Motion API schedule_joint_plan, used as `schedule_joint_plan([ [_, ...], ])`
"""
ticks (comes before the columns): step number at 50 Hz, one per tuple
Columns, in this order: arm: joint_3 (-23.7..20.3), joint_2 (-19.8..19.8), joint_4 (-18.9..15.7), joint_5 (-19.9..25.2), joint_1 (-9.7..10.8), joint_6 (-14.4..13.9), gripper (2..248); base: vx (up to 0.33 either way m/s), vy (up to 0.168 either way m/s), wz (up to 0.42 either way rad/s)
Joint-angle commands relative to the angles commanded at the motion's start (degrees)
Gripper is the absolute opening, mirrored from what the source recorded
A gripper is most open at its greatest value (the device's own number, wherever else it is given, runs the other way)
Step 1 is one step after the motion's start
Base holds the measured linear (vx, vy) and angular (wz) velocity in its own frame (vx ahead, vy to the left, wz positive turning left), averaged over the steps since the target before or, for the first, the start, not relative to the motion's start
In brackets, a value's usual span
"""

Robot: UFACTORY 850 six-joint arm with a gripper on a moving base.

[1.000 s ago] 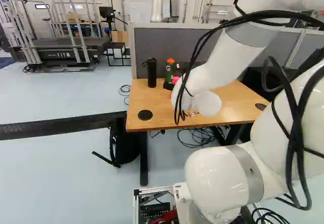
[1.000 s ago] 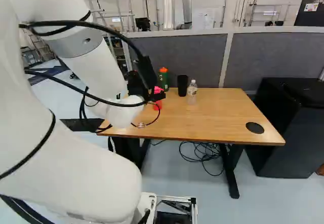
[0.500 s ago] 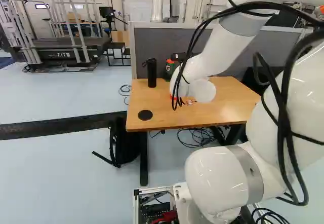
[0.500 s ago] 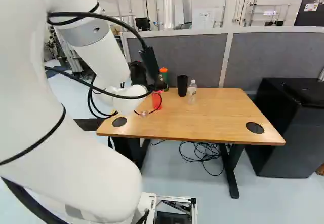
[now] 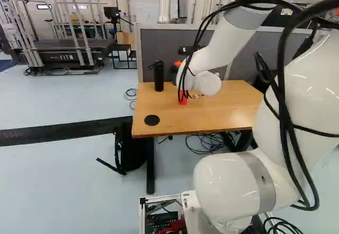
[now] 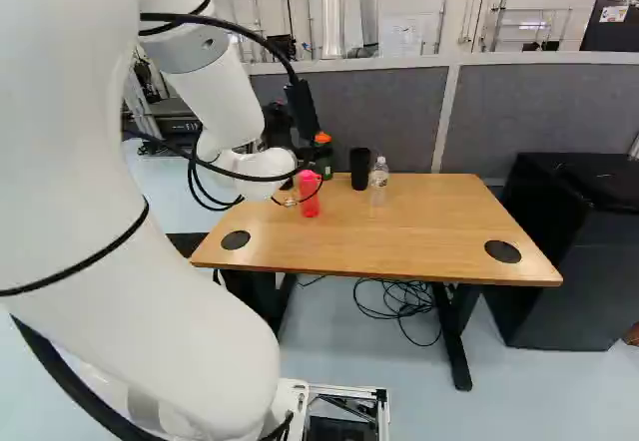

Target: Pick up the green bottle from the table

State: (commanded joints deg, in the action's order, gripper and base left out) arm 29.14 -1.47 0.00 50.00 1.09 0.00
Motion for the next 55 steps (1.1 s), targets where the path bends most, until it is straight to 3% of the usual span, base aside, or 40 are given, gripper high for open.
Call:
schedule_joint_plan([
  [9, 2.95, 1.73, 0.00, -1.54, 0.17, 0.00, 247, 0.000, 0.000, 0.000],
  [40, 13.04, 7.44, 0.33, -14.64, 0.69, 0.00, 247, 0.000, 0.000, 0.000],
  [55, 17.98, 10.13, 0.79, -18.93, 0.92, 0.00, 247, 0.000, 0.000, 0.000],
])
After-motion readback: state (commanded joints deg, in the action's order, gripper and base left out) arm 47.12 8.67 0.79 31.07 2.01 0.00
